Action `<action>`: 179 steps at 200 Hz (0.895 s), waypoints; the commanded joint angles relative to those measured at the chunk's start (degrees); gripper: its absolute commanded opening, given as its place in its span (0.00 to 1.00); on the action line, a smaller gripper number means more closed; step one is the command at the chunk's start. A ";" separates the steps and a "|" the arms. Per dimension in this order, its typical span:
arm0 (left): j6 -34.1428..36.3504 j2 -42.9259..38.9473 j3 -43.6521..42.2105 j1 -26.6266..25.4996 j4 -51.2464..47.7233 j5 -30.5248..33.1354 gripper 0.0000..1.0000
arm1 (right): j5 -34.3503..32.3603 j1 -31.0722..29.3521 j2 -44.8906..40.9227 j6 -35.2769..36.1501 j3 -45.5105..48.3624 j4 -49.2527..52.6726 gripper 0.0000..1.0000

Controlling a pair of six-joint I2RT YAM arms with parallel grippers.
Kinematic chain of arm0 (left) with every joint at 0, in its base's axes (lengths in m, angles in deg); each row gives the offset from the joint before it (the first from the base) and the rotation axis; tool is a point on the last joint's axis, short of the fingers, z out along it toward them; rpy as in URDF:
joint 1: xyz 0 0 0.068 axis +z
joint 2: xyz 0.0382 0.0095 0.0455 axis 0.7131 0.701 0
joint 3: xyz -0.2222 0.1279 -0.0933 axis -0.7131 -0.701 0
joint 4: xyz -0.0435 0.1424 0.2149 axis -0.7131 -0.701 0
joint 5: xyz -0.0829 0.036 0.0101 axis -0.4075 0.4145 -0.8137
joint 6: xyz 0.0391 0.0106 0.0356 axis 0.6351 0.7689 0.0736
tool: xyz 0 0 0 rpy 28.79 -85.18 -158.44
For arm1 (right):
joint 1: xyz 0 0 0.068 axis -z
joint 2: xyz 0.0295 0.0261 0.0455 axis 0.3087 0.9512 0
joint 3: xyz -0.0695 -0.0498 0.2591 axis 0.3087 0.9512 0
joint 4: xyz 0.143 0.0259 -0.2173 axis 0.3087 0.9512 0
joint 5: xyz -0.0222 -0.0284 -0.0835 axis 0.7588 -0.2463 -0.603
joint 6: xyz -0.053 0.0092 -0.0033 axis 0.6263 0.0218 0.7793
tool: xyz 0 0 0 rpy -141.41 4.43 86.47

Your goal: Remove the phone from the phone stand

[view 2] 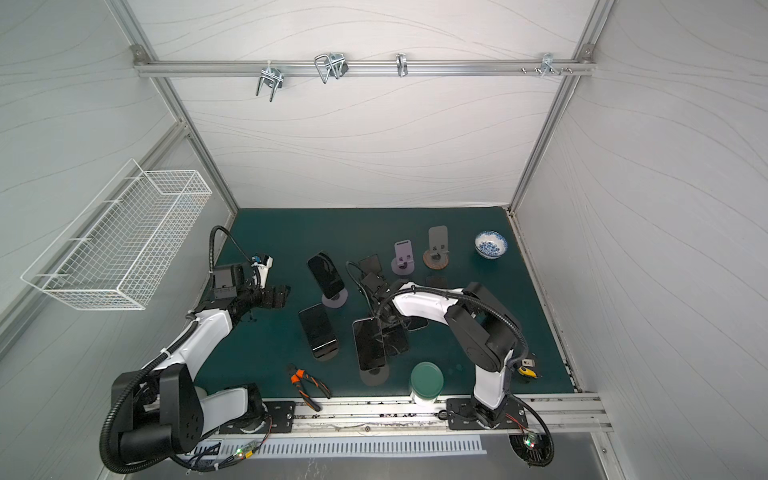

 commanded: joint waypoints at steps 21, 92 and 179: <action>0.44 -0.87 1.17 -0.09 1.28 -0.21 0.99 | -0.60 -1.13 6.07 -2.30 1.94 0.01 0.72; 0.48 -0.78 1.18 -0.06 1.32 -0.22 0.99 | -0.51 -1.21 6.93 -2.58 1.42 0.42 0.76; 0.36 -0.74 1.25 -0.08 1.32 -0.13 0.99 | 0.05 -1.28 7.70 -2.06 1.10 0.12 0.78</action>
